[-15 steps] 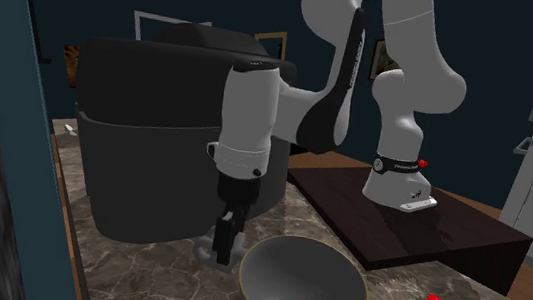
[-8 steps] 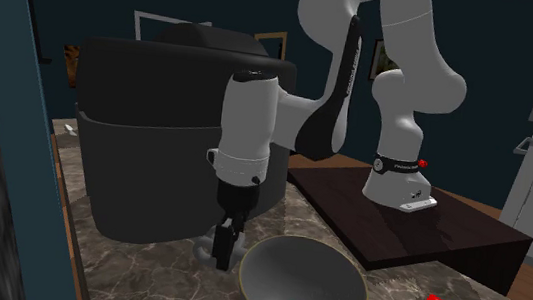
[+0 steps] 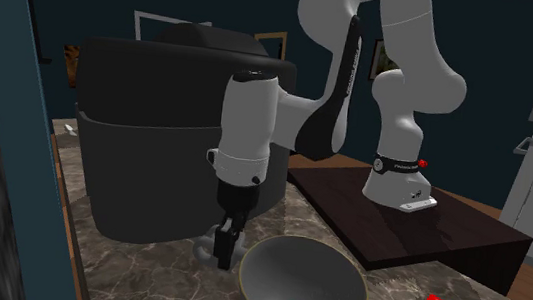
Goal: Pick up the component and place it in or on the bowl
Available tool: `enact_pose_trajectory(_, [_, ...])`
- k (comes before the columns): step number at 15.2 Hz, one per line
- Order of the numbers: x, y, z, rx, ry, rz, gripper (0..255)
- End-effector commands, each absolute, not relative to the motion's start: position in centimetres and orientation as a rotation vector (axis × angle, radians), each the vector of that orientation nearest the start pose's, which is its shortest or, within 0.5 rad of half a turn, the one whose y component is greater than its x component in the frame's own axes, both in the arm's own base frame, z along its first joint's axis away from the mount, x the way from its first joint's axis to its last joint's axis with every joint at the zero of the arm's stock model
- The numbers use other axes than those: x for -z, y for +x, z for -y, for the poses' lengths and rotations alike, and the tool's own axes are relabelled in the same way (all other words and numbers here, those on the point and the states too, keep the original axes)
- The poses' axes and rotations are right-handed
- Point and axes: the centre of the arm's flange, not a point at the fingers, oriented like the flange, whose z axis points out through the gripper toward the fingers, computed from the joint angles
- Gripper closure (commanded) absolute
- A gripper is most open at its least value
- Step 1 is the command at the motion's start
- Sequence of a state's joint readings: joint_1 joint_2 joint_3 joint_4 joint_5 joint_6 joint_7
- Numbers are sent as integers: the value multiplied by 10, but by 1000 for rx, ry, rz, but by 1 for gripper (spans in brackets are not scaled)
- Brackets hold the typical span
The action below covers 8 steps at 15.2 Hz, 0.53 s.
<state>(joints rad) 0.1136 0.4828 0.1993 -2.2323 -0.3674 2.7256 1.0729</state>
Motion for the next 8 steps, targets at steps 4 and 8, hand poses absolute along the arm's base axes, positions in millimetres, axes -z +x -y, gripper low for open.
enact_pose_trajectory(4, [-159,511,-184,102,-3086,-705,255])
enact_pose_trajectory(8, [-180,511,-184,102,-3086,-705,255])
